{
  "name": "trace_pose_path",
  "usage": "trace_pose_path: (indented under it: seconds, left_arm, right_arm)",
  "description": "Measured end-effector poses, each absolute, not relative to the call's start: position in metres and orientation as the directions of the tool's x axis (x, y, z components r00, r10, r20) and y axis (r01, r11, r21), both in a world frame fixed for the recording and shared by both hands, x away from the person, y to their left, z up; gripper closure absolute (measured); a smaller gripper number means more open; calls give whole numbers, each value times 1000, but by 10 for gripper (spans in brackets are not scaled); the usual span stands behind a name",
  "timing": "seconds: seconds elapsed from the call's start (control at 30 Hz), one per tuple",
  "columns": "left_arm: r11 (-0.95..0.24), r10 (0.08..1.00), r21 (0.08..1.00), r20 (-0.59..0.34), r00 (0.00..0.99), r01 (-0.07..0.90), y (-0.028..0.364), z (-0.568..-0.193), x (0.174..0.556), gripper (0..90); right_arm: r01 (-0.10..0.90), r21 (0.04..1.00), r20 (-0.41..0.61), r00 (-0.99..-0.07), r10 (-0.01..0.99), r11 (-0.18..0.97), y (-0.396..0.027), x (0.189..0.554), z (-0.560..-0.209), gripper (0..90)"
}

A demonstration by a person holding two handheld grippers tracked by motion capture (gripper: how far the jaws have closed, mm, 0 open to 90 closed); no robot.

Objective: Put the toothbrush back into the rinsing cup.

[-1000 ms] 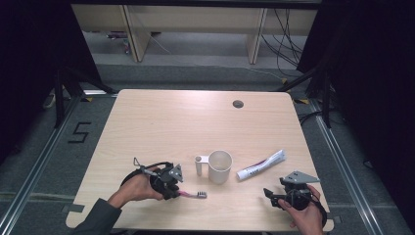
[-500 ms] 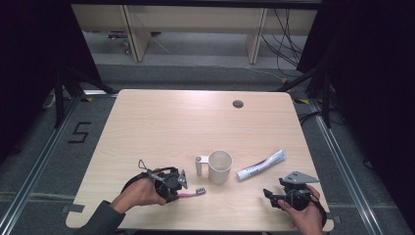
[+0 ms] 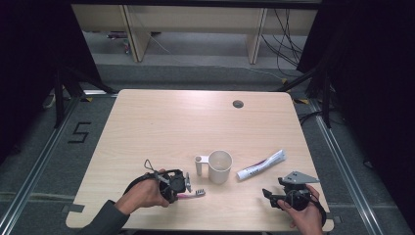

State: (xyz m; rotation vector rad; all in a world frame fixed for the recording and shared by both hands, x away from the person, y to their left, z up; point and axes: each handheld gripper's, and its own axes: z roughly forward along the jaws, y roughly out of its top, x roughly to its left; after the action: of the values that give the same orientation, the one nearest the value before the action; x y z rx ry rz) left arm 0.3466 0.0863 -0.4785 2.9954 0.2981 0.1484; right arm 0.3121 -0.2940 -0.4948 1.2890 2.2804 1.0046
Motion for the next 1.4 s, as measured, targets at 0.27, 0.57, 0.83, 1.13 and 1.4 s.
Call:
trace_pose_path:
  seconds: [0.27, 0.57, 0.83, 1.13, 1.4]
  left_arm:
    - [-968, 196, 178, 107, 975, 175, 91, -476, 345, 828]
    - [-924, 263, 308, 90, 961, 224, 112, -465, 343, 829]
    - [-829, 341, 490, 59, 938, 270, 136, -446, 340, 829]
    - [-698, 418, 652, 38, 908, 295, 155, -432, 343, 830]
    - [-559, 507, 770, 25, 862, 307, 162, -422, 349, 829]
  right_arm:
    - [615, 716, 58, -523, 850, 329, -296, 312, -494, 253]
    - [586, 727, 27, -544, 838, 357, -298, 314, -495, 253]
    - [617, 721, 64, -513, 856, 316, -297, 312, -495, 253]
    - [614, 719, 60, -523, 850, 327, -298, 313, -495, 254]
    - [606, 720, 65, -544, 837, 338, -300, 315, -496, 255]
